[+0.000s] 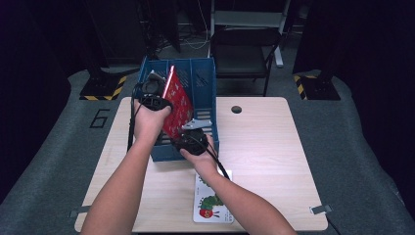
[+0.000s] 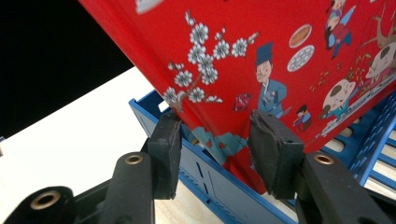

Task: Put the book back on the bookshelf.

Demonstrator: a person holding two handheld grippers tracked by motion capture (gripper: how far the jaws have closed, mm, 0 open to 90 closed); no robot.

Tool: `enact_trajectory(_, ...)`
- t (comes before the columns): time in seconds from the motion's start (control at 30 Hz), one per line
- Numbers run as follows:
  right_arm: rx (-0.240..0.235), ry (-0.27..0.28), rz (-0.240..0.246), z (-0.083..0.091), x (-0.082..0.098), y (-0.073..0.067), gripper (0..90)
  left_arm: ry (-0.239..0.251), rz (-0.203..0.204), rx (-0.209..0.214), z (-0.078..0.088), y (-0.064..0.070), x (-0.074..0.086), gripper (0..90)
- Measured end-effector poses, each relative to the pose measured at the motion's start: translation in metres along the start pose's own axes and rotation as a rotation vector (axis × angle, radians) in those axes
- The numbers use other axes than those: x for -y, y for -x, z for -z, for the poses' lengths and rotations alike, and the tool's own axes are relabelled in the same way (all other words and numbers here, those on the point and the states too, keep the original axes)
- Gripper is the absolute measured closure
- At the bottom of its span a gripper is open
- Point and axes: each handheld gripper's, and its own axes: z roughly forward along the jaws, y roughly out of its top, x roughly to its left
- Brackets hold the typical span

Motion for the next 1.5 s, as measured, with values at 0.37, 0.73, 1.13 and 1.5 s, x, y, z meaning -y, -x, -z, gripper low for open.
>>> enact_trajectory(0.37, -0.001, 0.010, 0.008, 0.002, -0.002, 0.002, 54.1, -0.011, 0.002, -0.004, -0.011, 0.002, -0.001, 78.1)
enact_trajectory(0.73, 0.004, 0.020, 0.008, 0.005, -0.005, 0.006, 56.3, -0.006, 0.007, -0.006, -0.019, 0.002, -0.001, 76.9)
enact_trajectory(1.13, 0.003, 0.000, 0.016, 0.001, -0.004, 0.003, 57.2, -0.004, -0.002, -0.001, -0.020, -0.002, 0.004, 76.4)
enact_trajectory(1.5, 0.005, 0.016, 0.010, 0.000, -0.004, -0.001, 57.8, 0.011, -0.017, 0.023, -0.013, -0.005, 0.014, 74.6)
